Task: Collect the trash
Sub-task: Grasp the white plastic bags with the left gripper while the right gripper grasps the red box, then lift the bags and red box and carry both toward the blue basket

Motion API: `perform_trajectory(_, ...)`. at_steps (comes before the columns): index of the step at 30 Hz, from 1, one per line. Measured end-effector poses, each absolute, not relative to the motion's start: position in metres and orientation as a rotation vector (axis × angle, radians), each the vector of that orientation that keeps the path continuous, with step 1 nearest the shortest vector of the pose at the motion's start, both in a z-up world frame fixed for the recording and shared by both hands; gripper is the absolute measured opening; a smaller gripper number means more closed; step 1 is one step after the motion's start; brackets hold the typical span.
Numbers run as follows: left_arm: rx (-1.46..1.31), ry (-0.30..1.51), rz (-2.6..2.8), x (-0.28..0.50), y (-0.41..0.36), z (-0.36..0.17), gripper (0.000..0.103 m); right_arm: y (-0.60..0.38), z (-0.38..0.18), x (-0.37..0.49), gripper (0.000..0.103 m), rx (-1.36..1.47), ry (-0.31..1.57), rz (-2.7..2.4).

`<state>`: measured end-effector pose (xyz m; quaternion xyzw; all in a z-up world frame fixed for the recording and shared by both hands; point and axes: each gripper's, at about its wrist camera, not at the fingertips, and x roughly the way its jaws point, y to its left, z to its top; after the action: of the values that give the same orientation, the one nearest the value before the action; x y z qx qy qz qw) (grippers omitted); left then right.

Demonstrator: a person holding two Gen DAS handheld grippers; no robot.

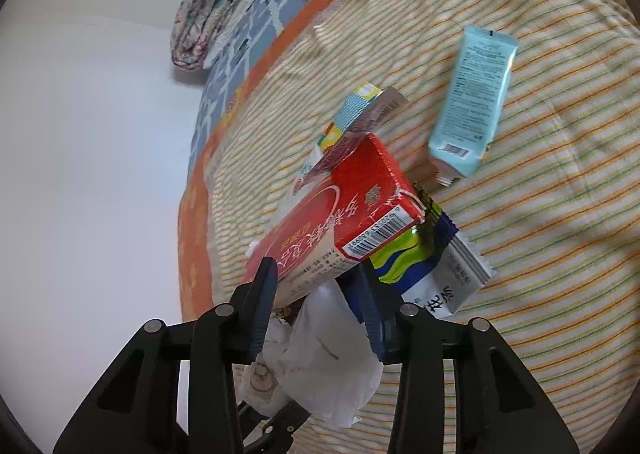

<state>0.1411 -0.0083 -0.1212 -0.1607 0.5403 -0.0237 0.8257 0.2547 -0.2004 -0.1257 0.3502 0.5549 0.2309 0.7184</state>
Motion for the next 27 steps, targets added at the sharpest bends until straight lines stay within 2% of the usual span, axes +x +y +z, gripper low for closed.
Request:
perform_trajectory(8,-0.320,1.133,-0.045,0.139,-0.010,-0.118,0.033,-0.206,-0.123,0.259,0.040,0.849,1.182,0.485)
perform_trajectory(16,-0.300,1.123,-0.030,0.136,-0.009,-0.114,0.030,-0.193,-0.144,0.269,0.040,0.892,1.225,0.456)
perform_trajectory(17,-0.303,1.121,-0.027,0.136,-0.006,-0.113,0.030,-0.193,-0.145,0.270,0.033,0.900,1.223,0.457)
perform_trajectory(20,-0.316,1.113,-0.018,0.134,0.002,-0.111,0.028,-0.193,-0.139,0.270,0.024,0.911,1.199,0.475)
perform_trajectory(25,-0.323,1.092,-0.014,0.124,0.012,-0.102,0.027,-0.193,-0.104,0.264,0.015,0.811,1.118,0.529)
perform_trajectory(27,-0.319,1.082,-0.016,0.118,0.015,-0.098,0.027,-0.192,-0.090,0.260,0.015,0.766,1.095,0.551)
